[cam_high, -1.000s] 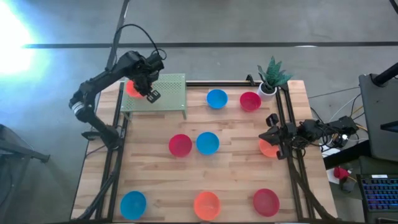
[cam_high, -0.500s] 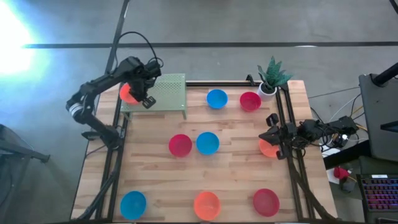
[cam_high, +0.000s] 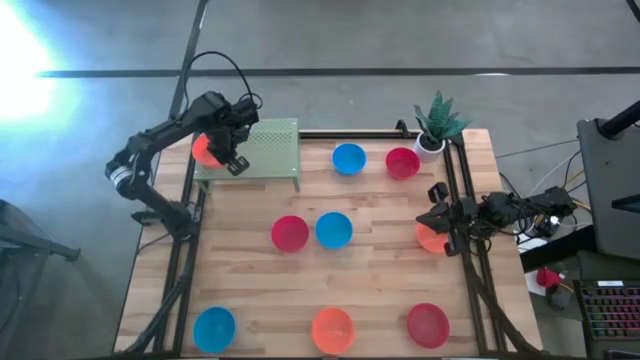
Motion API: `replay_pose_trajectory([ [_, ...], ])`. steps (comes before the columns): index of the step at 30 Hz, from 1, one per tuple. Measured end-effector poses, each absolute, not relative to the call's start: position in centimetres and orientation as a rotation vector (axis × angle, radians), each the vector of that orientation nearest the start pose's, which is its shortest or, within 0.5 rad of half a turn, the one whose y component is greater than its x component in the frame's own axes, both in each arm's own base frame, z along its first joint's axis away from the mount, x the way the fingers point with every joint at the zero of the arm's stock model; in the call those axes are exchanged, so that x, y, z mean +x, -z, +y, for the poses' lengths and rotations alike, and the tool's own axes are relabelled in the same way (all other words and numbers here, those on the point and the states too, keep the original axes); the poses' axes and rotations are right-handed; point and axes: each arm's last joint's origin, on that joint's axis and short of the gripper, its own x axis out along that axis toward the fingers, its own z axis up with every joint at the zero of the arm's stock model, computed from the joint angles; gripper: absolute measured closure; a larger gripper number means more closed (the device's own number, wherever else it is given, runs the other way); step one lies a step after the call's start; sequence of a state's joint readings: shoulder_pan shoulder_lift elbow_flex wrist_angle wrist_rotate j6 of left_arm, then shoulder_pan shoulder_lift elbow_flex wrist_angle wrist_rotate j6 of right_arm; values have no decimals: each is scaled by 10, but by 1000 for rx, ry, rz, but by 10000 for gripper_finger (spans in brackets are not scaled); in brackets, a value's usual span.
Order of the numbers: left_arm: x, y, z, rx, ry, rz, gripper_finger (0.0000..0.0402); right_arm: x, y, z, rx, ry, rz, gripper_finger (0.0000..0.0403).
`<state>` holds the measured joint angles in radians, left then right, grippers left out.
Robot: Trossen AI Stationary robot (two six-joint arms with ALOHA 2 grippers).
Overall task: Pick & Place Mini bowls
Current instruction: Put the top left orange bowl on the shelf, then put the left red bowl on the shelf
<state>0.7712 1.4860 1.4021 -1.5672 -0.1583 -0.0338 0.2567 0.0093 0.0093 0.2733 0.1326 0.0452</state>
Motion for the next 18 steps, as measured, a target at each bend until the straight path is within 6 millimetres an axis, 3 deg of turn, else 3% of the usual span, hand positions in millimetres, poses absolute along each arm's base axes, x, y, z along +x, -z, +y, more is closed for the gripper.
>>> replay_pose_trajectory([
  [18,169,-311,170,-492,-685,1619,330,92,-192,20,101,-130,-266,394],
])
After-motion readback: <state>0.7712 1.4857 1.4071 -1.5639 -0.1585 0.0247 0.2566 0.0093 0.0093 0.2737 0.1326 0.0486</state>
